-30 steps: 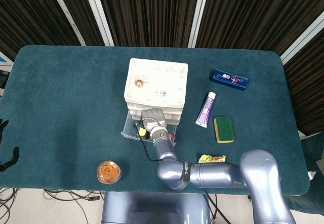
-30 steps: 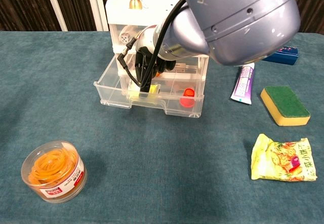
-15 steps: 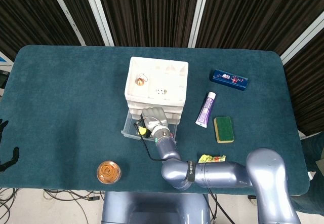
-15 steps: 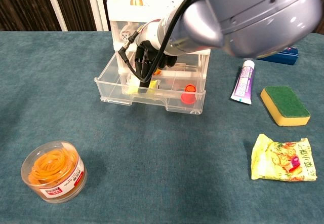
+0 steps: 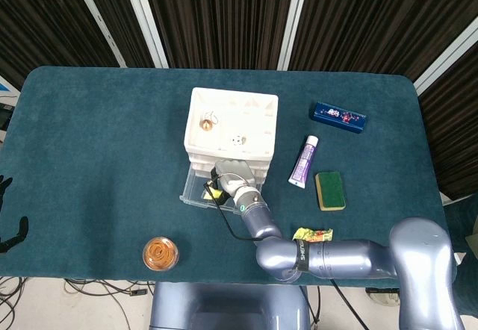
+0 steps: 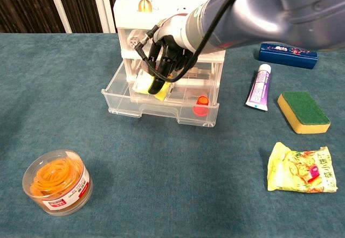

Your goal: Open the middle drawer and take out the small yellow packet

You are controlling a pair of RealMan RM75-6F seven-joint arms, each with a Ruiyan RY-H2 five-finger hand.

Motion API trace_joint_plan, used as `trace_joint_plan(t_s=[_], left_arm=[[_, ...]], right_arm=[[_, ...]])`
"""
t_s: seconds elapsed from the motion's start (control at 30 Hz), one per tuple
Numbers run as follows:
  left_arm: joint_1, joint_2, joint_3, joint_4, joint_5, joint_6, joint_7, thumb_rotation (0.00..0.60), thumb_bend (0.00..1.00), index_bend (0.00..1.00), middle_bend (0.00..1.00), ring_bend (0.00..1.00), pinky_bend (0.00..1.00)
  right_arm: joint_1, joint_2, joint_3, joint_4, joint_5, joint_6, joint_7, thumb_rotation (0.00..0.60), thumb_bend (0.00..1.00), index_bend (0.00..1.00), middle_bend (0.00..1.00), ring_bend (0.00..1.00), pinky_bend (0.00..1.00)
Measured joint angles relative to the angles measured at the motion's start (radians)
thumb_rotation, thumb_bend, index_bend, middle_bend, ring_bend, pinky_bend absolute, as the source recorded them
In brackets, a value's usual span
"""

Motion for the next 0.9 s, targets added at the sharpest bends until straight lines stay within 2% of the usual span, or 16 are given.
trace_joint_plan(t_s=[0.53, 0.9], left_arm=[[-0.001, 0.0, -0.001, 0.001, -0.003, -0.002, -0.001, 0.6, 0.46, 0.05, 0.03, 0.03, 0.0], [0.0, -0.002, -0.001, -0.001, -0.002, 0.001, 0.007, 0.6, 0.46, 0.05, 0.03, 0.03, 0.0]], right_arm=[[-0.057, 0.109, 0.001, -0.15, -0.115, -0.002, 0.144, 0.6, 0.31, 0.63, 1.0, 1.0, 1.0], [-0.168, 0.322, 0.029, -0.356, -0.219, 0.003, 0.268, 0.6, 0.31, 0.63, 1.0, 1.0, 1.0]])
